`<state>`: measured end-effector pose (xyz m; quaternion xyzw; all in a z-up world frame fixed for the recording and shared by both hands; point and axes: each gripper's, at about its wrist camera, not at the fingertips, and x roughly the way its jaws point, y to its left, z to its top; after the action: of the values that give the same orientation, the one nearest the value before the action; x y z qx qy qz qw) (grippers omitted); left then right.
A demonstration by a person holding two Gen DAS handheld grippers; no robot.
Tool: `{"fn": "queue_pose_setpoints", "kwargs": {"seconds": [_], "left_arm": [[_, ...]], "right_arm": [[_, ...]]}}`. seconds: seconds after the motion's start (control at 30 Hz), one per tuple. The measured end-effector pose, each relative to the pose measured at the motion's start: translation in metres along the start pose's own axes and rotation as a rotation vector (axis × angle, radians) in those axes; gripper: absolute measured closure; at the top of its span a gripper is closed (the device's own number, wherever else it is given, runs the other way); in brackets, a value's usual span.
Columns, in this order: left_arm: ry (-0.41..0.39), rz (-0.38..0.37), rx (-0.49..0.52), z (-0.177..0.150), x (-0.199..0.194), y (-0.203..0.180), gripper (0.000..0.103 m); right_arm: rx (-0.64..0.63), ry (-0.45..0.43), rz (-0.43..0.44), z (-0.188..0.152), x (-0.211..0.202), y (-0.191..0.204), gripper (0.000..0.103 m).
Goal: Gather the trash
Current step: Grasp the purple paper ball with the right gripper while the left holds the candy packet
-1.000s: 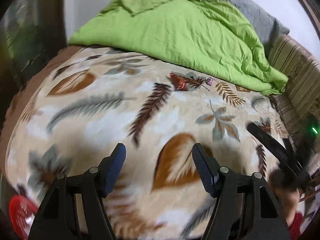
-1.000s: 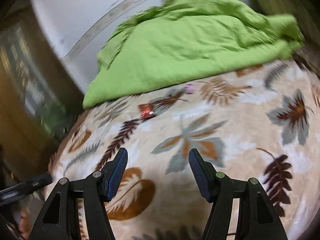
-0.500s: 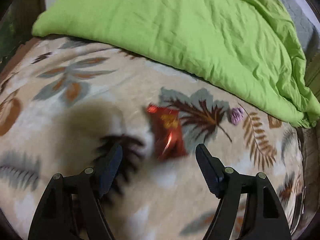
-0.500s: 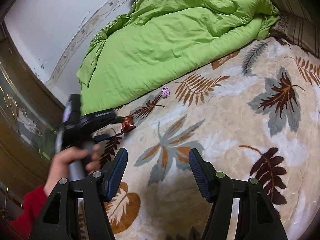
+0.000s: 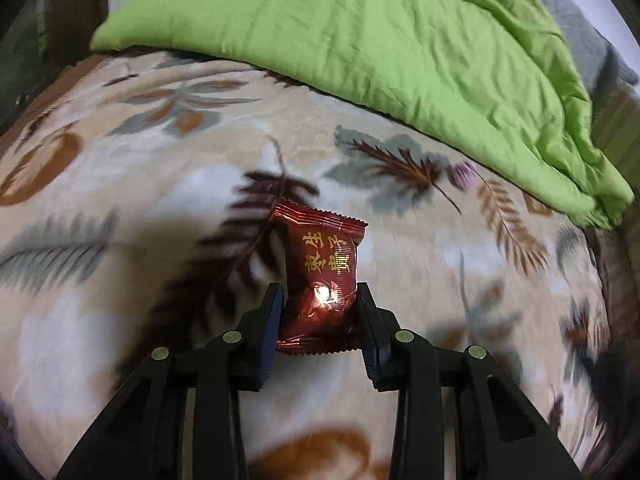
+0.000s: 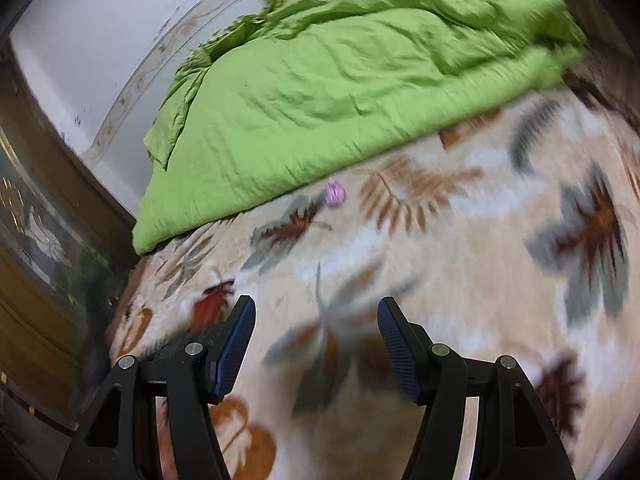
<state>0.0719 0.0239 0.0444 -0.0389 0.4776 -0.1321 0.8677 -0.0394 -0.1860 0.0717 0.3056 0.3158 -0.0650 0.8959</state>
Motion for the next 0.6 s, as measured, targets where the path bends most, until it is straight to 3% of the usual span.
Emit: {"fn": "queue_pose_setpoints", "kwargs": {"seconds": [0.13,0.27,0.47,0.6], "left_arm": [[-0.06,0.025,-0.055,-0.025,-0.032,0.006,0.068],[-0.123,0.051,0.027,-0.03,-0.031,-0.001,0.068],[-0.061,-0.002,0.017,-0.025,-0.014,-0.001,0.068],[-0.071,0.006,0.016,-0.022,-0.013,0.0,0.068]], "right_arm": [[-0.021,0.048,0.0,0.041,0.053,-0.003,0.04],[-0.036,0.13,-0.026,0.07,0.111,-0.006,0.042],[-0.043,0.103,-0.089,0.104,0.164,-0.005,0.043],[-0.056,0.152,-0.158,0.111,0.202,-0.002,0.054]]}}
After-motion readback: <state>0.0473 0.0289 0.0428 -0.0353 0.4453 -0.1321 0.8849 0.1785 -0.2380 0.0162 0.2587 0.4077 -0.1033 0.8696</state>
